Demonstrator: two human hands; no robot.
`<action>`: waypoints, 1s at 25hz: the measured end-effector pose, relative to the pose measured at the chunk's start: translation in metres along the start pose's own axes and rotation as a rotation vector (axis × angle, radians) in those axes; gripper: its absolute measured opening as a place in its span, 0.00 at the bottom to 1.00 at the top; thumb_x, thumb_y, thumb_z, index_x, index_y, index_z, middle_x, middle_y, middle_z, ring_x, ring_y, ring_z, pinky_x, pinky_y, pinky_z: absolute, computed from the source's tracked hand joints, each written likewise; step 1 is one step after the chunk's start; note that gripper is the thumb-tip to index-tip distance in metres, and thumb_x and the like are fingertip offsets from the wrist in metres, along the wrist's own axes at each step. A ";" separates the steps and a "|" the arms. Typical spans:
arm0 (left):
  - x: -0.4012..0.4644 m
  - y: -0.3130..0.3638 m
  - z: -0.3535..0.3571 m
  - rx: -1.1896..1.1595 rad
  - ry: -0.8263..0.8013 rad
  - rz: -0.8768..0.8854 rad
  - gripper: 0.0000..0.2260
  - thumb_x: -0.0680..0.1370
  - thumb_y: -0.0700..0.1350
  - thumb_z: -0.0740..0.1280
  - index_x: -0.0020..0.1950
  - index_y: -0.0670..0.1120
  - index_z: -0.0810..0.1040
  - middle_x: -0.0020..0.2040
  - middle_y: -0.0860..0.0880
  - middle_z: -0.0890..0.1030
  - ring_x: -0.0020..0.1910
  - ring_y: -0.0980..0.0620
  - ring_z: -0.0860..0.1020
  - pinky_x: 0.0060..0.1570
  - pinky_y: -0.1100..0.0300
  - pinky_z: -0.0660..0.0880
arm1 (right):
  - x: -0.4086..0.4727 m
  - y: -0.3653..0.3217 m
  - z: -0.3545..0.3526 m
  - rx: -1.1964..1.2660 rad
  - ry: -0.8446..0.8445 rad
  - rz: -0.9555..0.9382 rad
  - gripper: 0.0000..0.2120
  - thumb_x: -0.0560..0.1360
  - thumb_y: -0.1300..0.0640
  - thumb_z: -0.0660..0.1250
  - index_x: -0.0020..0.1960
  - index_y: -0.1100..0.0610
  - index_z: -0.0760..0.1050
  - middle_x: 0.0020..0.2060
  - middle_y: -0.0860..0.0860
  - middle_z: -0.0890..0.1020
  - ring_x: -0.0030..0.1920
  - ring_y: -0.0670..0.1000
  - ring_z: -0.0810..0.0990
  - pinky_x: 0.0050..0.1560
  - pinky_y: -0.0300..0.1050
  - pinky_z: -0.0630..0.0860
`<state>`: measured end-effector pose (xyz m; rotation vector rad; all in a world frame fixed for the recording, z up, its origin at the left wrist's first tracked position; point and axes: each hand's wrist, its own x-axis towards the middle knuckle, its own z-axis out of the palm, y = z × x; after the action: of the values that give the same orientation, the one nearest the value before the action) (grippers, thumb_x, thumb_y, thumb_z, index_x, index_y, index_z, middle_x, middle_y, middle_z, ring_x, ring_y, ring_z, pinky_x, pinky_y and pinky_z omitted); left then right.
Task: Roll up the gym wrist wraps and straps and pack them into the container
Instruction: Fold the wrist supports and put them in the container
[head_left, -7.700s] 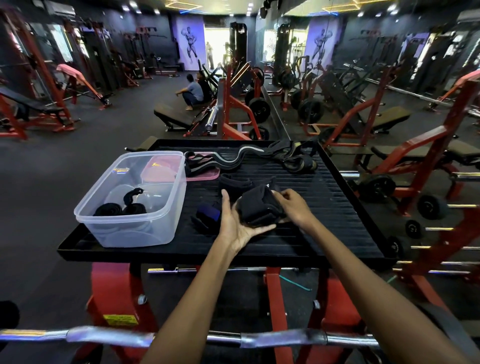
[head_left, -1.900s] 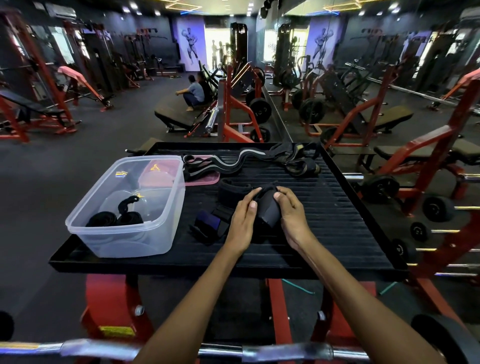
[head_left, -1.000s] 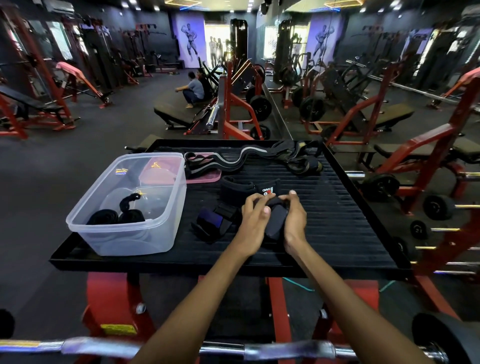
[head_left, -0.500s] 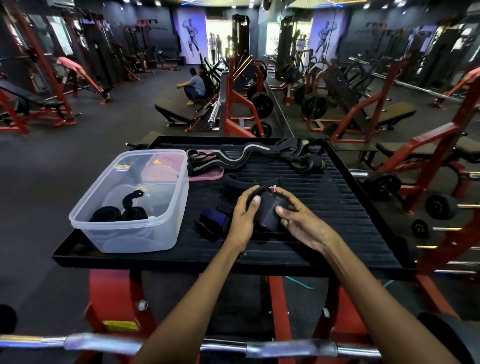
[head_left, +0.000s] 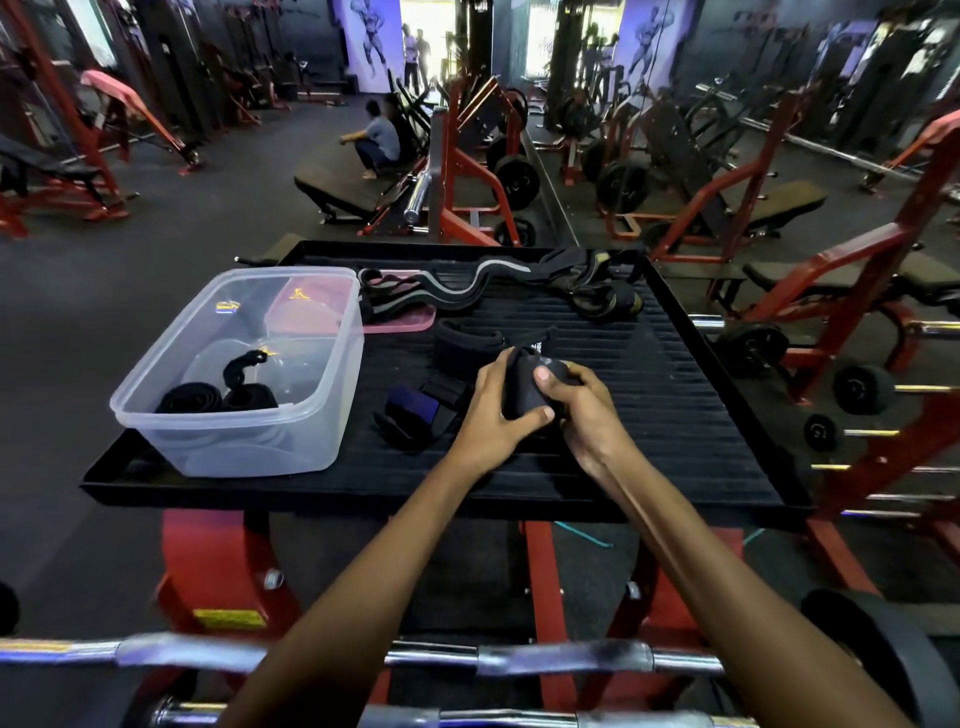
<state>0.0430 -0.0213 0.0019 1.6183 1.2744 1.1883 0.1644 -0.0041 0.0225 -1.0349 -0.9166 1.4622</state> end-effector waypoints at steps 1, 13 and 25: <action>0.000 0.000 -0.001 -0.021 -0.004 -0.006 0.39 0.69 0.47 0.72 0.75 0.46 0.57 0.69 0.50 0.63 0.68 0.58 0.64 0.66 0.67 0.61 | -0.002 -0.001 0.001 -0.046 0.012 -0.021 0.21 0.71 0.62 0.71 0.62 0.65 0.71 0.52 0.56 0.79 0.50 0.53 0.79 0.45 0.42 0.78; 0.022 0.041 0.096 0.116 -0.472 0.197 0.43 0.62 0.47 0.78 0.73 0.46 0.62 0.67 0.47 0.63 0.68 0.52 0.65 0.70 0.63 0.61 | -0.069 -0.042 -0.133 -0.745 0.179 -0.302 0.46 0.56 0.61 0.82 0.68 0.56 0.64 0.60 0.51 0.73 0.62 0.48 0.73 0.63 0.34 0.70; 0.020 0.026 0.093 -0.081 -0.641 0.035 0.39 0.67 0.32 0.74 0.70 0.55 0.60 0.69 0.52 0.66 0.70 0.55 0.66 0.64 0.67 0.66 | -0.091 -0.033 -0.136 -0.883 0.398 -0.283 0.39 0.59 0.61 0.80 0.66 0.60 0.67 0.58 0.53 0.72 0.57 0.47 0.70 0.53 0.28 0.63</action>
<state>0.1407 -0.0086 0.0037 1.7648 0.7768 0.6382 0.3083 -0.0892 0.0196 -1.6672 -1.3737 0.5439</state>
